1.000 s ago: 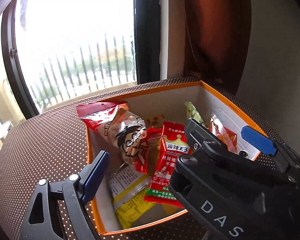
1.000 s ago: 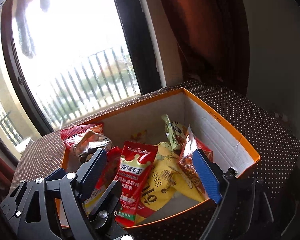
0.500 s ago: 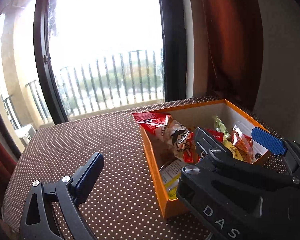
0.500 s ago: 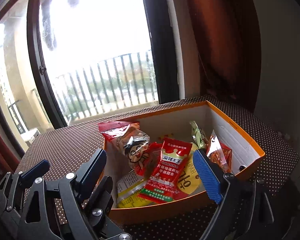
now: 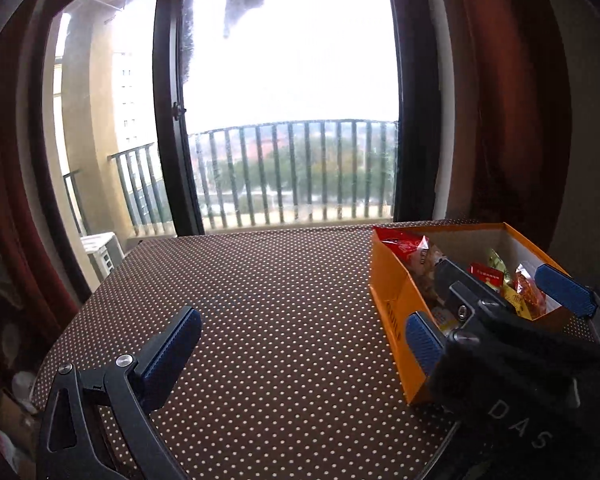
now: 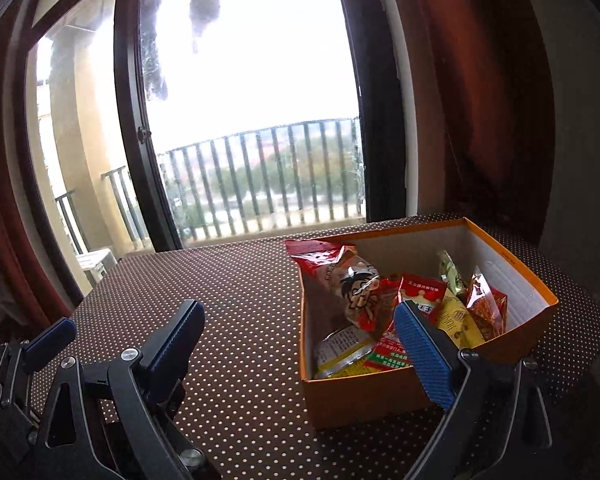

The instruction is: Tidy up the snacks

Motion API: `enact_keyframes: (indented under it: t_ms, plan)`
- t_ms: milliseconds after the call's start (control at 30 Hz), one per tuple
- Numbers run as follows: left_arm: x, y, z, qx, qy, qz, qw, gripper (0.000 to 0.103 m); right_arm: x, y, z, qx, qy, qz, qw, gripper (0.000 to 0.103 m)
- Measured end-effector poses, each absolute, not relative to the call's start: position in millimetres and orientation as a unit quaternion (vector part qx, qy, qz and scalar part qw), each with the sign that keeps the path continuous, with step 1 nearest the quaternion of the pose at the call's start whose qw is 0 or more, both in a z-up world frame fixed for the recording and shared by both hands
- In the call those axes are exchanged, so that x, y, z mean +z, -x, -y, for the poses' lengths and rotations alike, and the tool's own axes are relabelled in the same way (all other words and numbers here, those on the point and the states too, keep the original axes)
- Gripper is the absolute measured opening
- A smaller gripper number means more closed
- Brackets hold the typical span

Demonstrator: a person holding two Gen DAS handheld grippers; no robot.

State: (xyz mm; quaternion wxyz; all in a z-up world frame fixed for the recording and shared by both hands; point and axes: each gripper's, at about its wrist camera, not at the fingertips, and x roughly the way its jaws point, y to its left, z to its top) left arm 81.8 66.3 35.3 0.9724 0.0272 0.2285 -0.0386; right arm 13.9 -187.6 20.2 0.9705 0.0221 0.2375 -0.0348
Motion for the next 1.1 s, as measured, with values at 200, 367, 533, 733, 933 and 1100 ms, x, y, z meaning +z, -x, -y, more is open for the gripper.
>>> enact_keyframes:
  t_ms: [200,367,533,733,933,1100]
  plan:
    - [37,-59,-95,-0.019,-0.008,-0.221,0.975,0.102,22,3,175,-0.017,-0.013,-0.225,0.974,0.097]
    - [40,-45,-100,-0.012,-0.009,-0.207,0.978,0.102,25,13,169,0.000,-0.010,-0.216,0.976,0.097]
    - [42,-38,-103,-0.013,0.000,-0.198,0.980,0.102,29,23,167,-0.004,-0.007,-0.203,0.979,0.097]
    - [42,-37,-105,-0.012,0.005,-0.198,0.980,0.102,30,25,168,-0.004,-0.009,-0.202,0.979,0.097]
    - [42,-37,-104,-0.014,0.004,-0.197,0.980,0.102,30,25,170,-0.005,-0.011,-0.201,0.980,0.097]
    - [41,-37,-104,-0.015,0.003,-0.196,0.980,0.102,30,26,170,-0.008,-0.011,-0.200,0.980,0.097]
